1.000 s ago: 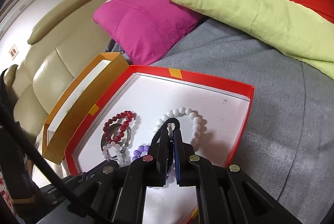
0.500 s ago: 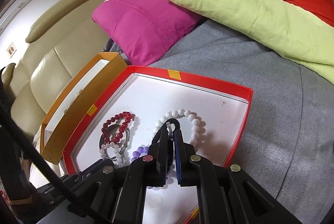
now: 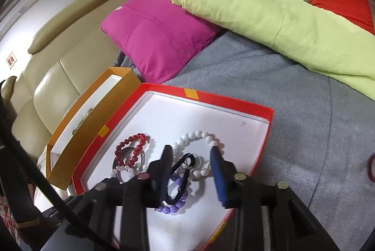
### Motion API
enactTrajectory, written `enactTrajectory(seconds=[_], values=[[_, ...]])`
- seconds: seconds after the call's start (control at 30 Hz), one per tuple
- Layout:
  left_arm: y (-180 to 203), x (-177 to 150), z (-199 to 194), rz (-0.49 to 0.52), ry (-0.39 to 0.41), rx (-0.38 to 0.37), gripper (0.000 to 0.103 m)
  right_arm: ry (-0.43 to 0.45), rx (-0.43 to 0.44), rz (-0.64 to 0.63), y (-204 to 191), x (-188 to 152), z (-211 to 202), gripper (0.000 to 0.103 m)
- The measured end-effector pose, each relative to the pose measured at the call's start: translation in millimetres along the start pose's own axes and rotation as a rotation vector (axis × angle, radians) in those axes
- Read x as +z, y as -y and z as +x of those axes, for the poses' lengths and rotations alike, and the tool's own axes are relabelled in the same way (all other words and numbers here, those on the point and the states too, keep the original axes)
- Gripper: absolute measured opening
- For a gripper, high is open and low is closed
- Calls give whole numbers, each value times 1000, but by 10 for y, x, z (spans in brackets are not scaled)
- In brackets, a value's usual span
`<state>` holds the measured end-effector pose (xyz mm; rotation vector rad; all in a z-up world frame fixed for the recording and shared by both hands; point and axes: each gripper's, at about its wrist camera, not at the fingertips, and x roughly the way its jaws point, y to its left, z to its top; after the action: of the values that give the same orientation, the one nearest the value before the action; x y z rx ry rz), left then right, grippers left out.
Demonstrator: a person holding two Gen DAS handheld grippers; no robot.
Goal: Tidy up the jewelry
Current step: 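Open both tools to release the hair tie and pink bracelet, then move both open tools back over the remaining bracelets on the bed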
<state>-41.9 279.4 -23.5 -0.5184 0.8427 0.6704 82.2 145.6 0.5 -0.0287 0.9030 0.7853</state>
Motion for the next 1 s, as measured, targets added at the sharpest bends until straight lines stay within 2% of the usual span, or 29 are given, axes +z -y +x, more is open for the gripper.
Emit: enactTrajectory(seconds=[0.07,0.13,0.17,0.2,0.3,0.5,0.63,0.77,1.0], values=[[-18,11,-35,-11,17,17,29,12,-3,8,34,-8,-62,47],[-16,24,-102,-16,50,43,57,27,-7,18,95,-25,-157,48],[-2,30,-142,-14,74,57,60,36,-13,27,138,-40,-213,51],[24,32,-184,-10,100,70,62,44,-17,38,189,-56,-272,56],[97,26,-300,-5,151,64,63,66,-31,71,369,-139,-470,60],[405,-67,-509,32,223,-43,68,97,-119,145,964,-456,-998,60],[733,-183,-558,106,232,-74,68,118,-176,236,1480,-708,-1372,60],[1043,-346,-555,184,209,-99,68,145,-219,325,1915,-934,-1659,60],[1555,-654,-593,317,200,-121,68,188,-230,382,2225,-1204,-1902,60]])
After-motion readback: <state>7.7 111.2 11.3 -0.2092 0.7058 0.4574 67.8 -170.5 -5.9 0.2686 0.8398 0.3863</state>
